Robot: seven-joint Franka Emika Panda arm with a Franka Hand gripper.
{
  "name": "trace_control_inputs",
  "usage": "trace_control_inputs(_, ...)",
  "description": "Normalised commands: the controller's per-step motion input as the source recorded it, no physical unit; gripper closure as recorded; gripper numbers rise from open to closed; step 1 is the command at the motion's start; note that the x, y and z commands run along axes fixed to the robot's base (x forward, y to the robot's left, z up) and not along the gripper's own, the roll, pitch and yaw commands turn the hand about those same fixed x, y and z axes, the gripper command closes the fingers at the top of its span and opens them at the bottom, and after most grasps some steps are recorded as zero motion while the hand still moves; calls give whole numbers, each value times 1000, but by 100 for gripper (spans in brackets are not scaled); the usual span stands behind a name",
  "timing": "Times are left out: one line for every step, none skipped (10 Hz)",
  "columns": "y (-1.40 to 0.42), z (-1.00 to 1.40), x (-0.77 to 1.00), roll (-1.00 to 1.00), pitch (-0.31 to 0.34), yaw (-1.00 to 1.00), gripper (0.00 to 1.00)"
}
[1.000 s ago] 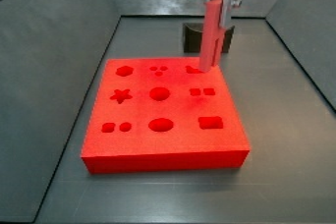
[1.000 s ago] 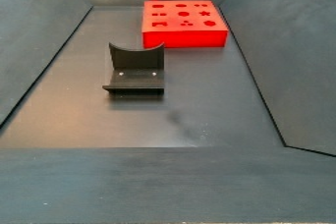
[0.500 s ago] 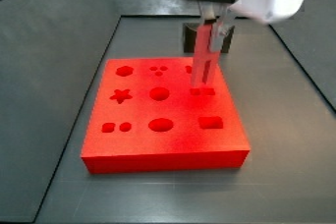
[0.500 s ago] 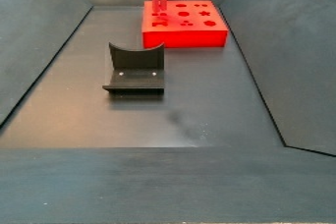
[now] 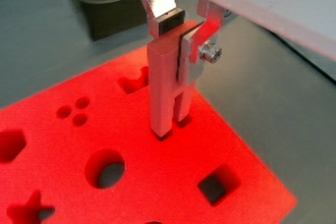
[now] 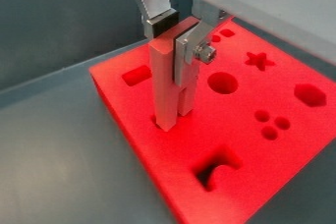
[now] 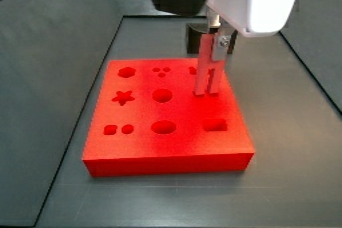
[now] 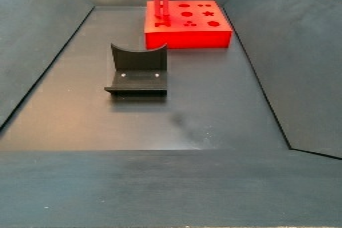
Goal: Pick up the double-square object. Move up. Move to above the board. Insert the double-square object.
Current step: Insert the double-square object.
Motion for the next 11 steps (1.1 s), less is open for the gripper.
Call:
trace_control_inputs(0,-80,20,-46,-163,-963,100)
trace_control_inputs(0,0,0,-6,0,-9,100)
trace_control_inputs(-149,-211,-160,0,-76,-14,100)
trace_control_inputs(-483,-489,-217,111,0,0,100)
trace_control_inputs(-634,-526,-20,90,-114,109,100)
trace_control_inputs(-420,-651,0,37,-186,54,100)
trace_control_inputs(157,-694,340,0,-124,-409,100)
trace_control_inputs(440,-594,160,0,-24,-540,100)
trace_control_inputs(437,-454,0,-6,0,-363,100)
trace_control_inputs(-23,-23,0,96,0,117,100)
trace_control_inputs(0,0,0,0,13,0,100)
